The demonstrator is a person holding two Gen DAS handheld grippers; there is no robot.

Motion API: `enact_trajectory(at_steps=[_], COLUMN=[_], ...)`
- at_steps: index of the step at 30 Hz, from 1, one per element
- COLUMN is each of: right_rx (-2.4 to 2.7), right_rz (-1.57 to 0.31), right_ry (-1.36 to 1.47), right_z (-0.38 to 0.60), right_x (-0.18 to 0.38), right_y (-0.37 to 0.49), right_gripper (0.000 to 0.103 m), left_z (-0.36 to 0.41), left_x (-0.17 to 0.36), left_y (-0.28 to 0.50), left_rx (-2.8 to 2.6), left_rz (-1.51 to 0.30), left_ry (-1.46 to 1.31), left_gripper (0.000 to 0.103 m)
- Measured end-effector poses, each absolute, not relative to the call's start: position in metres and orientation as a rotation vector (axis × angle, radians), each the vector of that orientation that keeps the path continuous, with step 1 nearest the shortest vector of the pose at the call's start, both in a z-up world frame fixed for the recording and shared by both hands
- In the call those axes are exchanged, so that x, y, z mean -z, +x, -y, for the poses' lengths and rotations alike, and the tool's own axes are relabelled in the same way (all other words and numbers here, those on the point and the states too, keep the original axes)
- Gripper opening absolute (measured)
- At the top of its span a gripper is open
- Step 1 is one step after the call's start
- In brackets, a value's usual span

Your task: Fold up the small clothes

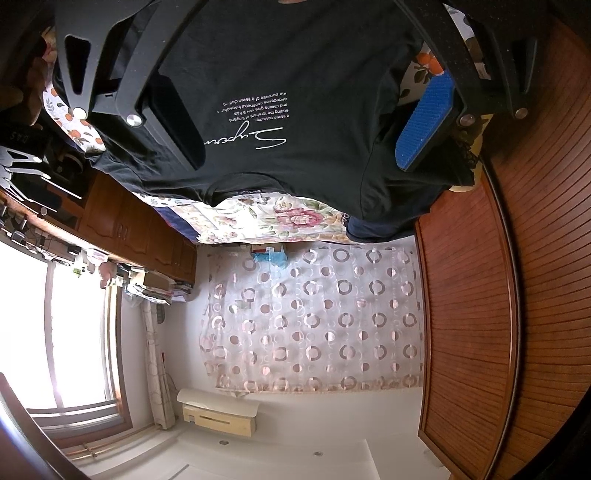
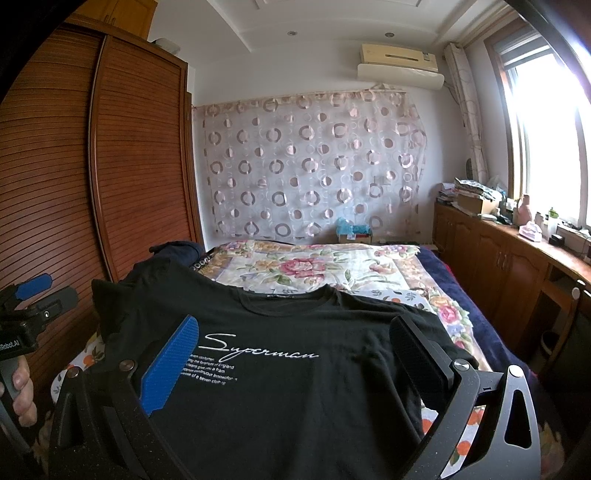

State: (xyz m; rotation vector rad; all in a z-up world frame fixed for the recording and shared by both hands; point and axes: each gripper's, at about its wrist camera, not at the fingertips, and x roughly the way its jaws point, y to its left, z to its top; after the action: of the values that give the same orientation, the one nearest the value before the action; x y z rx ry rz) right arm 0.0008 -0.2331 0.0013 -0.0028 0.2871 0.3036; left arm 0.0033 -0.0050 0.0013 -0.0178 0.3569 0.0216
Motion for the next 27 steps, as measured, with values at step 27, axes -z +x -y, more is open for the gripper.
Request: enact_trajectory(at_steps=[27], right_rx=[-0.306], right_rz=[-0.281], right_ry=[-0.002], right_z=[0.2325], right_x=[-0.0046], right_y=[0.0007], right_gripper=[0.103], left_z=[0.0028], left_x=[-0.0047], left_y=[0.0], left_rx=[-0.021], left_rz=[-0.352], left_ry=[-0.014], left_gripper=[0.103])
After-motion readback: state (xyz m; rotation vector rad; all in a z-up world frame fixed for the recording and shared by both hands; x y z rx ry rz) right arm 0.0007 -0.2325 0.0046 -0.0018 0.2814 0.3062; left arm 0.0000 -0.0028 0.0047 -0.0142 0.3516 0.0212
